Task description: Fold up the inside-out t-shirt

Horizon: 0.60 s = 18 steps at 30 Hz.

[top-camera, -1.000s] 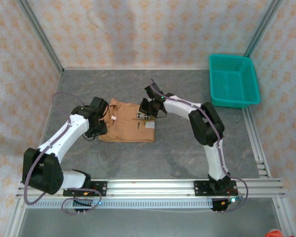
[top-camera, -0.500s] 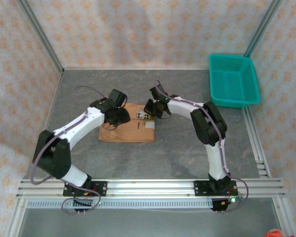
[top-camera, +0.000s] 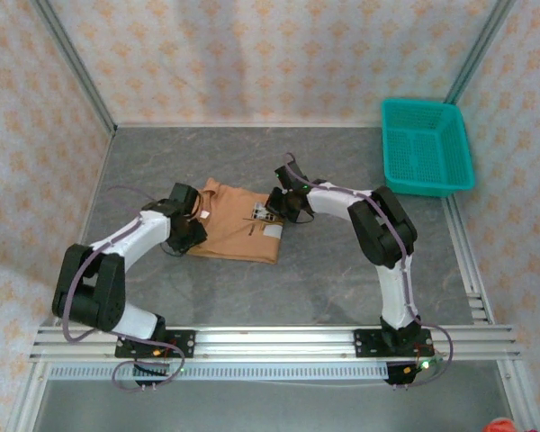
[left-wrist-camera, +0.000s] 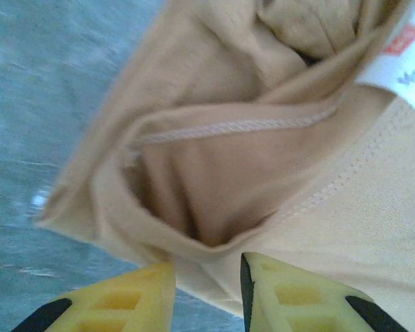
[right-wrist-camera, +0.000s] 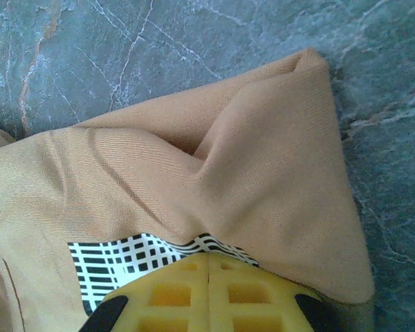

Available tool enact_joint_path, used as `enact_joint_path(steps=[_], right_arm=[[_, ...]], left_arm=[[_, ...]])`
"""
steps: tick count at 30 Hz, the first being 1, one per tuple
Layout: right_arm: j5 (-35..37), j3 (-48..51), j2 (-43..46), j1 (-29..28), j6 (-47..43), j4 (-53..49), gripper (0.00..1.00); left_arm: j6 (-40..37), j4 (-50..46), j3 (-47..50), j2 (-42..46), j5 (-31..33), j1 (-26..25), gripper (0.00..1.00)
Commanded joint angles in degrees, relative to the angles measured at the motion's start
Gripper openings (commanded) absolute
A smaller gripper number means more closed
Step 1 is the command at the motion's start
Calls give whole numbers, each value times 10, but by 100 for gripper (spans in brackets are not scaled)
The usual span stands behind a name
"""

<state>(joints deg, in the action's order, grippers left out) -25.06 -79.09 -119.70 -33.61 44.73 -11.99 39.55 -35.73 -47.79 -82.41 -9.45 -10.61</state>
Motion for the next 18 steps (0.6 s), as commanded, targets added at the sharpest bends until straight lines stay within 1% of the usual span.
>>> enact_joint_path(steps=[1,4,6,8,10,14,18], right_arm=[[43,8,-8,3,-16,-75,5],[30,-2,-11,2,-23,-77,5],[21,-8,-8,1,-27,-77,6],[14,-10,-4,-1,-31,-74,6],[14,-10,-2,-1,-30,-71,6],[13,-7,-7,-1,-23,-62,6],[12,-5,-14,-3,-19,-57,6]], left_arm=[[-30,-74,-18,16,62,8,33],[-35,-97,-53,30,85,8,32],[-36,-89,-85,33,76,5,33],[-40,-67,-120,15,53,-5,34],[-45,-65,-183,-32,29,-19,34],[-46,-72,-326,-154,-8,-60,33],[-23,-52,-410,-255,-55,-79,32]])
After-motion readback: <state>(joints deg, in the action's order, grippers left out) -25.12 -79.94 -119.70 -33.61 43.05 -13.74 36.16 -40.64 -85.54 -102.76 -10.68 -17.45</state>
